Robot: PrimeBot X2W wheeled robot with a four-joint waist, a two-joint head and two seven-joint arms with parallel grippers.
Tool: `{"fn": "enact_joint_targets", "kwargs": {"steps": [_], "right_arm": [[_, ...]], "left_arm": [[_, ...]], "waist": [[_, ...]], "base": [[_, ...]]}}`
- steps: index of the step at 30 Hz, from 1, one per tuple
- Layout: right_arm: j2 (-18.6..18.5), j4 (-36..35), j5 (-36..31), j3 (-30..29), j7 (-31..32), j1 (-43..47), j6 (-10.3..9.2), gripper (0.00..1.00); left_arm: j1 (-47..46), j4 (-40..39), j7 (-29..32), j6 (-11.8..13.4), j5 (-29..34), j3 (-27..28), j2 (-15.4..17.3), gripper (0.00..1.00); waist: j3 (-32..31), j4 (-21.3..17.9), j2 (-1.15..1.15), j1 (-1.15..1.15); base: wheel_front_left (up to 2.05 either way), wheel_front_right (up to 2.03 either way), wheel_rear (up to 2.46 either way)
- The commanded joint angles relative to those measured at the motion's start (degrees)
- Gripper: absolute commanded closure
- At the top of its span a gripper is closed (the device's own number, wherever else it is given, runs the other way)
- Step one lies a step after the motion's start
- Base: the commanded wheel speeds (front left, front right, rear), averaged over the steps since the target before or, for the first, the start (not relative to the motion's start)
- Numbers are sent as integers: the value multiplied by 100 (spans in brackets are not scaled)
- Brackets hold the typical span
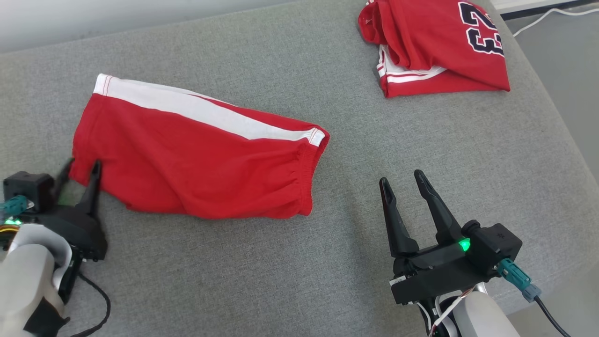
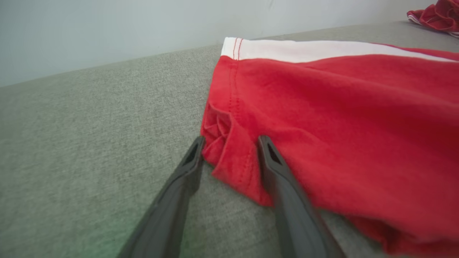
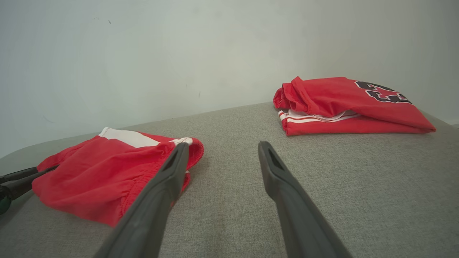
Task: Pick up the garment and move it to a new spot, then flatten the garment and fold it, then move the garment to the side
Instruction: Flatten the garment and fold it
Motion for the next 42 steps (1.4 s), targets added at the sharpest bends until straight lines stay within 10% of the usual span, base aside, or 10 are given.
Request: {"fn": "enact_joint_targets", "kwargs": {"steps": [1,38,39,40,42], "right_arm": [[31,14,-42,7,-6,27,1,0],[-266,277,41,-168,-5,753,1,0],[-270,286,45,-158,-6,738,1,0],[-272,295,51,-151,-6,723,1,0],[-280,305,57,-135,-6,692,1,0]], "left_arm": [[115,121,26,-44,74,-112,-118,100],[2353,-1596,-187,686,214,298,-726,100],[2351,-1645,-187,696,249,319,-724,60],[2369,-1687,-187,703,266,344,-742,0],[2446,-1787,-187,759,352,421,-745,0]], "waist": [[-32,16,0,0],[-1301,1109,0,0],[-1300,1108,0,0],[-1300,1107,0,0],[-1298,1106,0,0]], "base": [[0,0,0],[0,0,0],[0,0,0],[0,0,0],[0,0,0]]}}
